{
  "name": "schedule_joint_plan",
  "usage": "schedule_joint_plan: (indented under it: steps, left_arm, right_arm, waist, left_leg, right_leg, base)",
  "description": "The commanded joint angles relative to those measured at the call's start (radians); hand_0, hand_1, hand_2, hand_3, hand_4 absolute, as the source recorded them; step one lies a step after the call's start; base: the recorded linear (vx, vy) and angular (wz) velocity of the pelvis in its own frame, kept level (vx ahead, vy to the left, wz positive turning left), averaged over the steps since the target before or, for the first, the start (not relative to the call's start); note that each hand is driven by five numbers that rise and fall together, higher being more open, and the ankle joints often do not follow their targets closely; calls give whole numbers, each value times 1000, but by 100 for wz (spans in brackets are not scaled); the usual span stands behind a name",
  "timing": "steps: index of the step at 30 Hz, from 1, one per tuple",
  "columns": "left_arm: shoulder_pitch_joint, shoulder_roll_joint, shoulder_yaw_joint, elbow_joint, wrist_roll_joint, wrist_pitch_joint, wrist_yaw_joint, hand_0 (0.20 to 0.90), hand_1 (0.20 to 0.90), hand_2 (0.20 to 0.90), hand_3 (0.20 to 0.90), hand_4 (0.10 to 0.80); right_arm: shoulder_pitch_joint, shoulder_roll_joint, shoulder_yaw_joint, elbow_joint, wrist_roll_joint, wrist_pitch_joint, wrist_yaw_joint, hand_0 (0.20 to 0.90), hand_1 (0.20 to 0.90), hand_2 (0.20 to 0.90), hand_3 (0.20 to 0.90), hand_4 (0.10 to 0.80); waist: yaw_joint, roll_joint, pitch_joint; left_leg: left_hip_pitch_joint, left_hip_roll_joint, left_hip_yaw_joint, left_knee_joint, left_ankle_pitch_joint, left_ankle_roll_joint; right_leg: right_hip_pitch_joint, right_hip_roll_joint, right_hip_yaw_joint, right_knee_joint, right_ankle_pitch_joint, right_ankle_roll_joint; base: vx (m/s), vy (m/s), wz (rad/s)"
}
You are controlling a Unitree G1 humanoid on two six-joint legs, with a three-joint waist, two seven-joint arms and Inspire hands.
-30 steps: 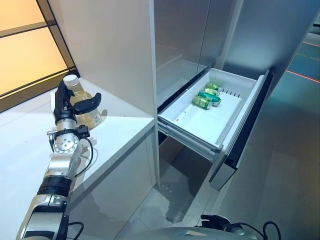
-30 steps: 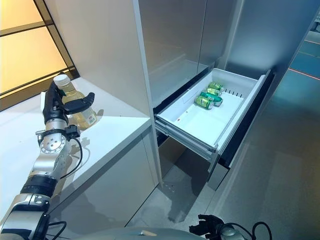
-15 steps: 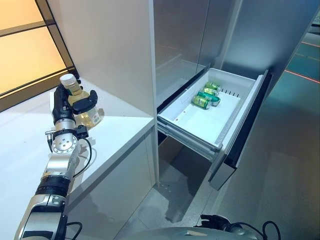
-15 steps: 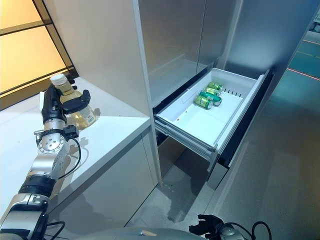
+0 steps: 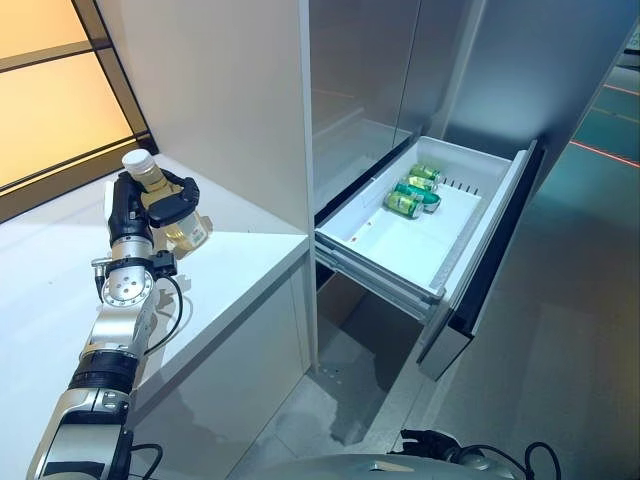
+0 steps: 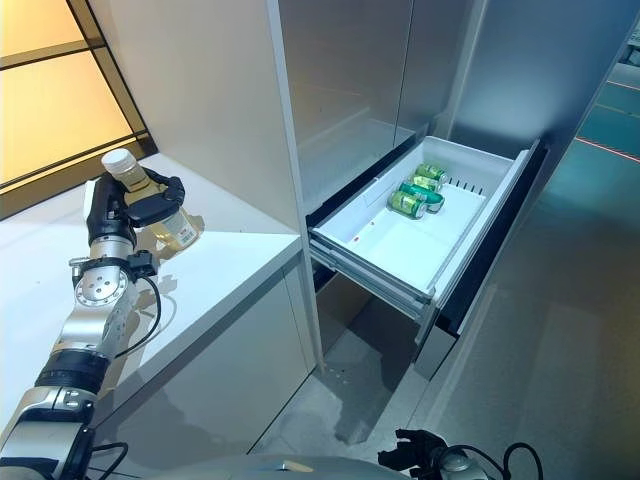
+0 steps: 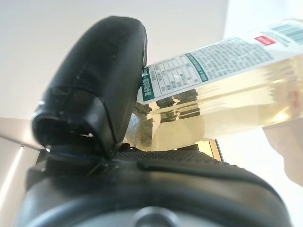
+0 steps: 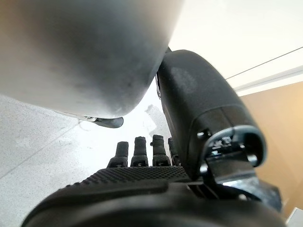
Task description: Put drinks into fridge and close the fridge
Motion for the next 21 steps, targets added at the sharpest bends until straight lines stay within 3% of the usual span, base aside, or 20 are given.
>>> schedule_joint_plan:
  steps: [1,5,9,15,21]
  left_arm:
    - [-142,6,-1,-150,-254,-124,-111,300,300,300,200,100]
    - [-131,-72,-2,-340,-404,-152,-187,300,300,300,200,100]
    - [-142,-139,-18,-547,-390,-161,-224,300,300,300,200,100]
    - [-164,-153,-35,-689,-307,-201,-281,300,300,300,200,100]
    - [-153,-155,-90,-758,-319,-188,-386,300,300,300,200,100]
  right_arm:
    - [46,-34,59,7,-10,-16,6,900,900,900,900,800]
    - [21,-38,58,-76,45,-60,15,900,900,900,900,800]
    - [-2,-28,58,-190,134,-89,41,900,900,900,900,800]
    - [-6,-7,66,-284,201,-129,110,900,900,900,900,800]
    - [1,17,105,-491,259,-55,212,900,900,900,900,800]
  waist:
    - [-21,18,-15]
    - [-12,15,-13]
    - [-2,10,-13]
    - [6,5,-23]
    - [12,-1,-25]
  left_leg:
    - [7,-37,-22,25,-116,32]
    - [8,-34,-32,22,-110,29]
    - [7,-31,-46,19,-105,26]
    - [8,-27,-56,9,-101,17]
    - [3,-22,-65,7,-93,8]
  right_leg:
    - [-39,-2,-16,104,-59,51]
    - [-34,-1,-20,100,-56,45]
    - [-29,1,-27,97,-58,38]
    - [-16,4,-41,75,-56,37]
    - [-4,7,-52,51,-44,35]
  base:
    - [-38,-25,1]
    - [-42,-29,1]
    - [-57,-35,1]
    - [-53,-38,2]
    - [-59,-47,7]
